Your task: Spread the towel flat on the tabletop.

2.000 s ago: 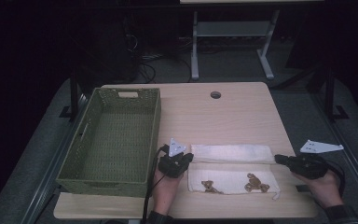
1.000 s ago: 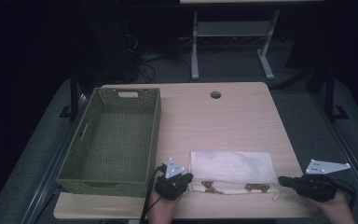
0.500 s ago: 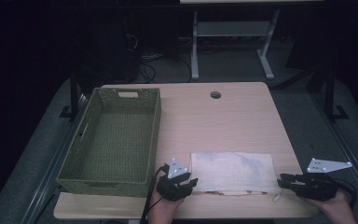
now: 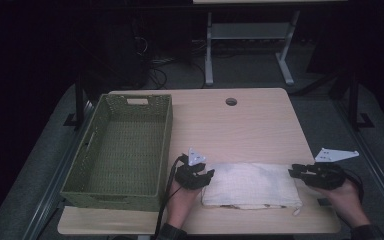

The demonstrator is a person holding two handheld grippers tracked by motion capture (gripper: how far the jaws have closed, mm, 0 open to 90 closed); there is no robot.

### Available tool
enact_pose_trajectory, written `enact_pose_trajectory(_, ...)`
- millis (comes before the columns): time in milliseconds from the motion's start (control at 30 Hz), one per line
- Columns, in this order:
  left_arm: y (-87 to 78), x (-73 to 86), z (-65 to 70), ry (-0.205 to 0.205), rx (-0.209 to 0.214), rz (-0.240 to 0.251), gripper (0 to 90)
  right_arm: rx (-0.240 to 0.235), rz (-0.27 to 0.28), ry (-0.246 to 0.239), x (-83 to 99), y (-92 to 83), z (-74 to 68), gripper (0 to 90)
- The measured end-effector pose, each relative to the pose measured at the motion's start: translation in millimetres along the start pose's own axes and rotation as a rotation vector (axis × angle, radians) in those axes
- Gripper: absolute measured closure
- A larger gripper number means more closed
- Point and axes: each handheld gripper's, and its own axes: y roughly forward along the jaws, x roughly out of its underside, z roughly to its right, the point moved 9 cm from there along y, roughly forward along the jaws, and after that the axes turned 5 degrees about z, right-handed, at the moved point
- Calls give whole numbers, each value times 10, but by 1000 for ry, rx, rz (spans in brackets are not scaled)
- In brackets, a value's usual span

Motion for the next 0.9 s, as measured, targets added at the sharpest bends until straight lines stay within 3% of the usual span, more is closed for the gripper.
enact_pose_trajectory(67, 74, -15, -68, -15, -11, -8, 580, 14, -12, 4, -18, 70, 97, 709)
enact_pose_trajectory(200, 159, -22, -150, -8, -30, -25, 577, 38, -34, 27, -3, 190, 254, 747)
enact_pose_trajectory(333, 235, 9, -206, -11, -38, -31, 571, 20, -38, 48, 18, 264, 327, 739)
enact_pose_trajectory(533, 260, 3, -250, -18, -38, -37, 563, 9, -91, 52, 126, 361, 313, 742)
enact_pose_trajectory(667, 271, -8, -263, -16, -34, -41, 561, 12, -83, 49, 127, 366, 304, 775)
enact_pose_trajectory(733, 295, -3, -268, -13, -29, -49, 576, 6, -85, 49, 132, 368, 285, 833)
enact_pose_trajectory(900, 327, 8, -269, -9, -16, -45, 655, 6, -82, 48, 134, 369, 274, 851)
